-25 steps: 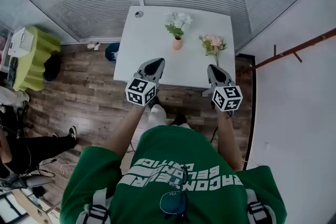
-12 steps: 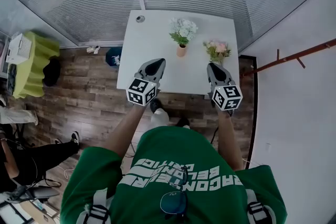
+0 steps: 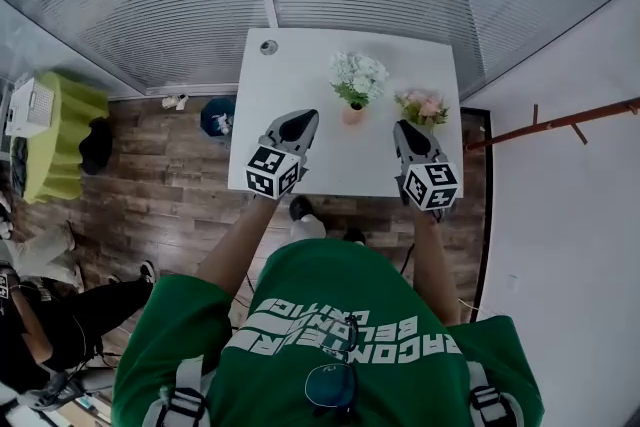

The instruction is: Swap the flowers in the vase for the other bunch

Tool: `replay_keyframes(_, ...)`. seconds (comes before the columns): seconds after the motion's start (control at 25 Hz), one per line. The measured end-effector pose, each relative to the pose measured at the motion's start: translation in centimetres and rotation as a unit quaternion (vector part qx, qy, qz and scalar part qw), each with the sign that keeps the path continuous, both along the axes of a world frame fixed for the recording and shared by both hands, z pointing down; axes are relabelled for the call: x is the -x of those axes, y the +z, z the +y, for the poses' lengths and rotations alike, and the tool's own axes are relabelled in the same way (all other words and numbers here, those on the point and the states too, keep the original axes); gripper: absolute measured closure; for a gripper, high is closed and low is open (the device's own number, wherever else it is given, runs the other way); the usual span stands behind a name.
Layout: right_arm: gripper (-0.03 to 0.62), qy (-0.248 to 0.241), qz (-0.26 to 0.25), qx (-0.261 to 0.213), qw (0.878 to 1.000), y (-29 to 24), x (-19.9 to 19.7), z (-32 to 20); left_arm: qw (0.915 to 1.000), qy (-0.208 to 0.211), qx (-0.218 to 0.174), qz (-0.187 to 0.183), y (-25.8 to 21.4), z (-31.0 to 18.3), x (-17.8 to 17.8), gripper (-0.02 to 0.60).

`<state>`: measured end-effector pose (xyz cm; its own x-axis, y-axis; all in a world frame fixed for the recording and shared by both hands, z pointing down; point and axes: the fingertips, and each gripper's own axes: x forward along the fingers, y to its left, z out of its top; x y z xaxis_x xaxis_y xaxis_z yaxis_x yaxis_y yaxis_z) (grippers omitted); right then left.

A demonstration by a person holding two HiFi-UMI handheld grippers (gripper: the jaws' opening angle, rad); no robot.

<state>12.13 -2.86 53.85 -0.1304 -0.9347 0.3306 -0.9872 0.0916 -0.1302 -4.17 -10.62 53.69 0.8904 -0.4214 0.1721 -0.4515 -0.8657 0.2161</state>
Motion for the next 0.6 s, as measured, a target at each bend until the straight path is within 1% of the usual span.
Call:
replay_keyframes(0.28,0.561,0.005,0.002,0.009,1.000,0.3,-0.1,-2.7,0.9999,0.012,0.008,-0.001,0.3,-2.5,-0.4,0.572)
replay_keyframes(0.32,0.549,0.005,0.003,0.011,1.000,0.3,0.0,-3.1,0.9998,0.015,0.010,-0.001,0.3,-2.8,-0.4,0.572)
replay_keyframes(0.4,0.498,0.004,0.004,0.018,1.000,0.6,0.3,-3.7,0.9997,0.019,0.012,-0.001,0.5,-3.3,-0.4,0.572)
replay_keyframes(0.6,0.438,0.004,0.008,0.026,1.000,1.5,0.7,-4.5,0.9994,0.032,0.011,-0.002,0.7,-4.0,-0.5,0.572)
